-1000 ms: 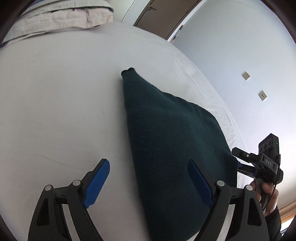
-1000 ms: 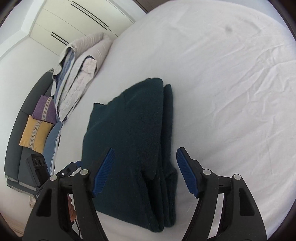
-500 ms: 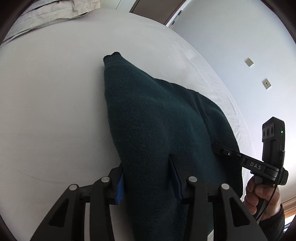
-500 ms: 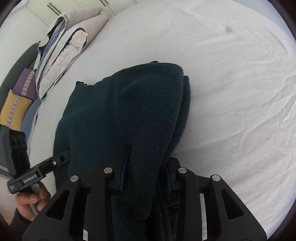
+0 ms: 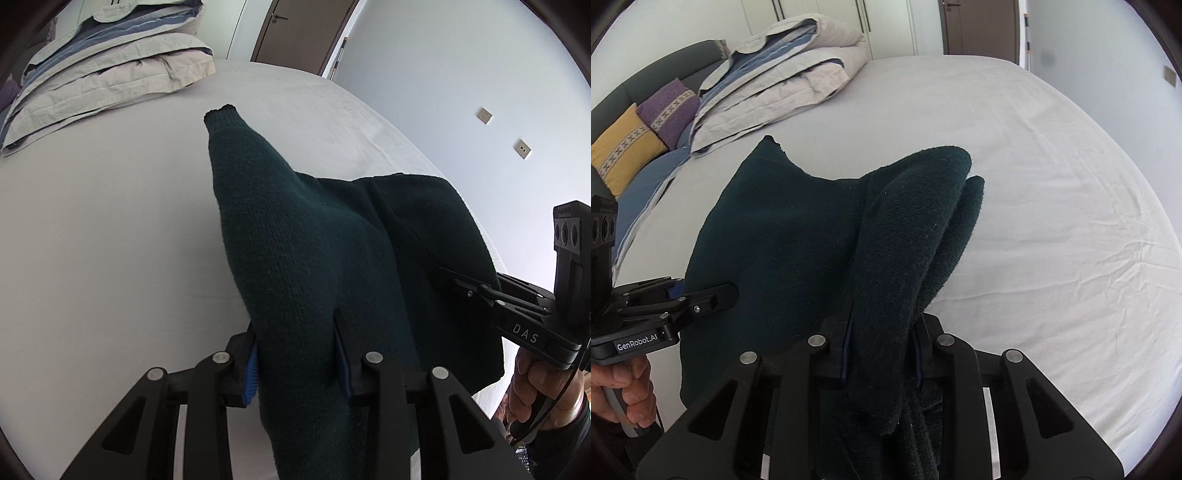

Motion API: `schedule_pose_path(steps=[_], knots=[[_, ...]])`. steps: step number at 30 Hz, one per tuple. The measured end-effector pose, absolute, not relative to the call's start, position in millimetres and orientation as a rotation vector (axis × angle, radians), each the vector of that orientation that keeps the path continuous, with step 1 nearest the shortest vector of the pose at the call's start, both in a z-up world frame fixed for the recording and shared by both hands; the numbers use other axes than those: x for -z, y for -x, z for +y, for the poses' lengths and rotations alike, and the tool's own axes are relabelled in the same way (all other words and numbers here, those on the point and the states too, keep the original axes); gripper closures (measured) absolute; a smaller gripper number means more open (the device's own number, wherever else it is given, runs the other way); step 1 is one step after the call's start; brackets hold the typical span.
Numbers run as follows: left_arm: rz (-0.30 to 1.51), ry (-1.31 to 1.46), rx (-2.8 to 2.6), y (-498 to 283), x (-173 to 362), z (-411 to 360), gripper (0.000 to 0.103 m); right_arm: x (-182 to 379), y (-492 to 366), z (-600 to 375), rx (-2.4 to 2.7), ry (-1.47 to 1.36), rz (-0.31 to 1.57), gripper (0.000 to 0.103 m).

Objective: Fold small clothes

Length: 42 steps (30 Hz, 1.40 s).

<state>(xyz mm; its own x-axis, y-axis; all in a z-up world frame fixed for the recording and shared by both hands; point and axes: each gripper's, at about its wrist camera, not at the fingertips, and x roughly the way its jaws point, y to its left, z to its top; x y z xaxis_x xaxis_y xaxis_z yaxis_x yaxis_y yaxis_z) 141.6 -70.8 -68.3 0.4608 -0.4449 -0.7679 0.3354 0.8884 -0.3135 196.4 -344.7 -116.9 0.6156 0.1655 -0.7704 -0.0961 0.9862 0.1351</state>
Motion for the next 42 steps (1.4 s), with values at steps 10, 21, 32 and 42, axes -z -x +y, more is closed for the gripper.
schedule_pose_path(steps=[10,21,32,42], knots=[[0.947,0.094,0.422,-86,54,2,0.067,112,-148,-238,-0.28,-0.116,0.907,0.081],[1.051,0.145,0.372,-94,122,49,0.064,203,-175,-232,-0.293,-0.332,1.023,0.08],[1.048,0.27,0.389,-91,147,69,0.044,255,-195,-271,-0.427,-0.653,1.049,0.074],[1.039,0.308,0.378,-85,147,73,0.042,206,-117,-312,-0.354,-0.672,0.964,0.062]])
